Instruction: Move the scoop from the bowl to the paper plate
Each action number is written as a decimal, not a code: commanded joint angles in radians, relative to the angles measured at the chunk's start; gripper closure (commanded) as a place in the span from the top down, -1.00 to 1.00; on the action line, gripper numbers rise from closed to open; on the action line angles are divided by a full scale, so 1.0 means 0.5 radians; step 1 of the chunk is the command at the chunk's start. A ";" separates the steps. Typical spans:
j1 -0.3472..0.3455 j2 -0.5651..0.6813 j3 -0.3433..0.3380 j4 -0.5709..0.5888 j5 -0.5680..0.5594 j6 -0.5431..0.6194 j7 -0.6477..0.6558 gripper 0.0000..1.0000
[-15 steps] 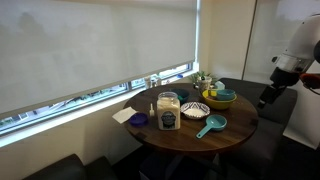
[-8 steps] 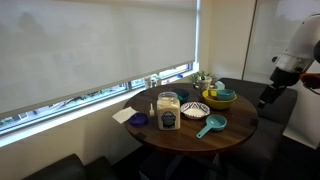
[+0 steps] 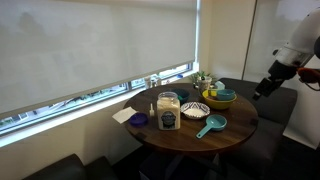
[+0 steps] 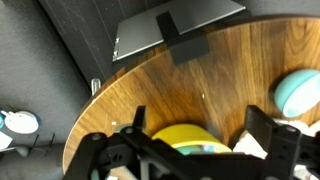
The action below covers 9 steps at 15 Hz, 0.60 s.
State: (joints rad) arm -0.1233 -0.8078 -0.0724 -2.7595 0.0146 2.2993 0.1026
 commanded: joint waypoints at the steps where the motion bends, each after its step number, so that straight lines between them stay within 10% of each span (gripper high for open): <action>1: -0.087 0.108 0.019 0.229 0.005 0.167 0.105 1.00; 9: 0.028 0.630 -0.010 0.662 0.241 0.181 0.215 1.00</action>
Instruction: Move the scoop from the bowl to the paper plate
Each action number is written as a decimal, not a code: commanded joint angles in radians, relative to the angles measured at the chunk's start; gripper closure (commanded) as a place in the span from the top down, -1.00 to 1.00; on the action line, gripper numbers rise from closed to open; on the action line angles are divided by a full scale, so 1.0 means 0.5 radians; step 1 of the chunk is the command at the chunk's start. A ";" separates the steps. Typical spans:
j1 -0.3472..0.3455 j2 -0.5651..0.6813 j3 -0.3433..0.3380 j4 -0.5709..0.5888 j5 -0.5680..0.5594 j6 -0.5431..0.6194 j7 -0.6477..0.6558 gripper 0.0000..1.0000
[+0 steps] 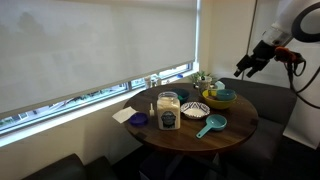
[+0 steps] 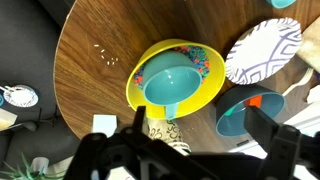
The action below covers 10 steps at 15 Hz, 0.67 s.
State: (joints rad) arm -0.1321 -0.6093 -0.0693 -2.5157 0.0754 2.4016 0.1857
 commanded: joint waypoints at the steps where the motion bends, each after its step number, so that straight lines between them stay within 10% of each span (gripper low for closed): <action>1: 0.001 0.076 0.005 0.048 0.038 -0.005 0.008 1.00; 10: -0.008 0.367 0.045 0.113 0.159 0.001 0.307 0.77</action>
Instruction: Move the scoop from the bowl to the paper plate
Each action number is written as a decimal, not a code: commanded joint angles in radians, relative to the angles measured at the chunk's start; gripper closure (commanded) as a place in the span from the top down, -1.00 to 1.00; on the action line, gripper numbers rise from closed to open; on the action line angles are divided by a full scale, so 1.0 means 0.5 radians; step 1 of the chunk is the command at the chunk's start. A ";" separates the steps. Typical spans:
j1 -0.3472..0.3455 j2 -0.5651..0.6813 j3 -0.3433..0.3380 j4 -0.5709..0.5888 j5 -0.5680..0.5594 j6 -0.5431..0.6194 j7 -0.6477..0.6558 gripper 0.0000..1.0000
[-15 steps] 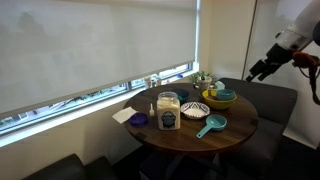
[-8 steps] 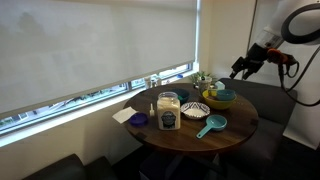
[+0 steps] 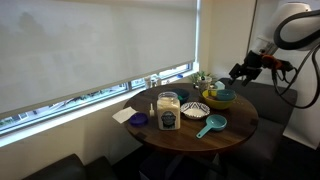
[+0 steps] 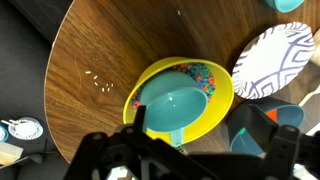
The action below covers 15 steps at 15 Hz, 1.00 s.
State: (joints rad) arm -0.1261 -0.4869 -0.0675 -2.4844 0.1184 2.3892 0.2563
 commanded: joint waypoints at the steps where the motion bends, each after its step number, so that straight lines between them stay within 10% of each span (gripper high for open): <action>1: -0.022 0.146 0.045 0.062 0.093 0.030 0.230 0.38; 15: -0.157 0.356 0.128 0.109 -0.037 0.061 0.881 0.19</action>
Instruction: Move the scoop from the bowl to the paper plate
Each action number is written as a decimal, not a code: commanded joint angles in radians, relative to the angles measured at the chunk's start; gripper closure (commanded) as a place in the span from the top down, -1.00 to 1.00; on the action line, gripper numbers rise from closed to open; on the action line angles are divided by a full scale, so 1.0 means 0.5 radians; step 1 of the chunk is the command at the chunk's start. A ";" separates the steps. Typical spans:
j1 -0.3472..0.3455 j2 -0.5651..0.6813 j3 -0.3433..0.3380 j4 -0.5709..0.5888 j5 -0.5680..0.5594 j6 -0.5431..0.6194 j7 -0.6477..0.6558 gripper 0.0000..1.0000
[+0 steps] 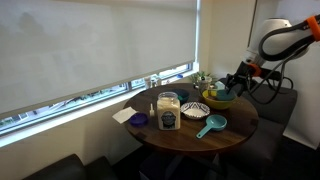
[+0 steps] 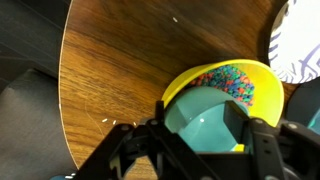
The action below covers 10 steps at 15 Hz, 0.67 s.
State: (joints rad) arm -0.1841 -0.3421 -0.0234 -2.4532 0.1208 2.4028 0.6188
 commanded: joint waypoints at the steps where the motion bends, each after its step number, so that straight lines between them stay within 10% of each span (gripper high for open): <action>1: -0.041 0.077 0.039 0.051 -0.045 0.036 0.185 0.09; 4: -0.034 0.104 0.034 0.066 -0.046 0.046 0.255 -0.61; 7: -0.030 0.113 0.028 0.089 -0.056 0.042 0.301 -0.59; 10: -0.045 0.118 0.029 0.106 -0.101 0.065 0.350 -0.09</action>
State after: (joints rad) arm -0.1908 -0.3017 -0.0217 -2.4240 0.1118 2.4150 0.7406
